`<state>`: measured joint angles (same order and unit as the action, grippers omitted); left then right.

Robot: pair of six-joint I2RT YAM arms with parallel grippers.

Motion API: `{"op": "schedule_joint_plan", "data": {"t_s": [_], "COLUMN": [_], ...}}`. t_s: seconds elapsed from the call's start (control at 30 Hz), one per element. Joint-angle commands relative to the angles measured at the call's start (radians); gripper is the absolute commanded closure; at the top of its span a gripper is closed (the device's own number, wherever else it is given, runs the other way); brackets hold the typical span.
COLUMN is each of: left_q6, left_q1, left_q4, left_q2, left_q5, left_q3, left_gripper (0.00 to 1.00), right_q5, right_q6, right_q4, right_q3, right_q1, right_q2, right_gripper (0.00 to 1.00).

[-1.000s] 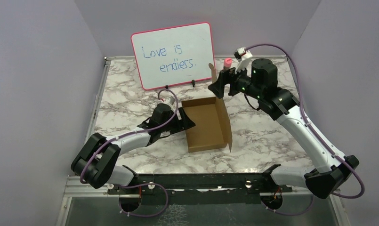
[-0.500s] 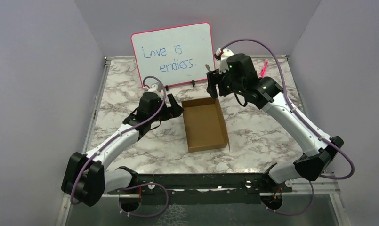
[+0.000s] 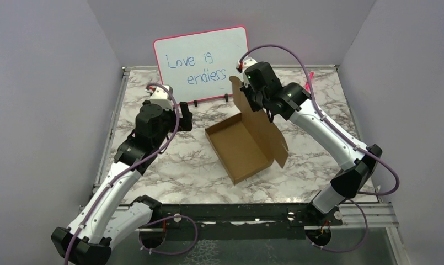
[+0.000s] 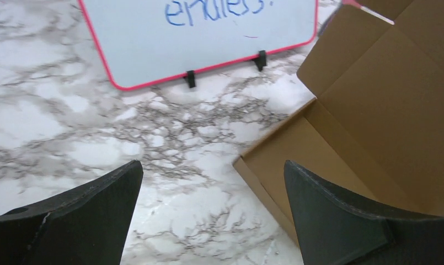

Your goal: Fold the paper box

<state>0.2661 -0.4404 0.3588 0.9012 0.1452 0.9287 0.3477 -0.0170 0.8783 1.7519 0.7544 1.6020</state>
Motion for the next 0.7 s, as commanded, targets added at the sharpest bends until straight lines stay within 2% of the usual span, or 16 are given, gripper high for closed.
{"op": "schedule_joint_plan", "data": {"t_s": [0.0,0.3,0.53,0.67], "left_q6": [-0.135,-0.167,-0.178,-0.180], "left_q1": [0.006,0.049,0.101,0.139], "left_q4": [0.051,0.044,0.024,0.012], "left_q2": [-0.059,-0.110,-0.144,-0.143], "left_q5": [0.201,0.226,0.180,0.123], "left_q3": [-0.020,-0.083,-0.101,-0.107], "left_gripper": [0.01,0.01,0.01,0.01], "right_q5": [-0.006,-0.405,-0.651,-0.775], "right_q6": [0.124,0.511,0.755,0.834], "right_q4": [0.019,-0.076,-0.028,-0.001], "right_q3": [0.062,0.116,0.222,0.278], "right_q1": [0.007,0.007,0.000,-0.022], "right_q2": [0.044,0.137,0.222,0.252], "right_gripper": [0.99,0.99,0.99,0.99]}}
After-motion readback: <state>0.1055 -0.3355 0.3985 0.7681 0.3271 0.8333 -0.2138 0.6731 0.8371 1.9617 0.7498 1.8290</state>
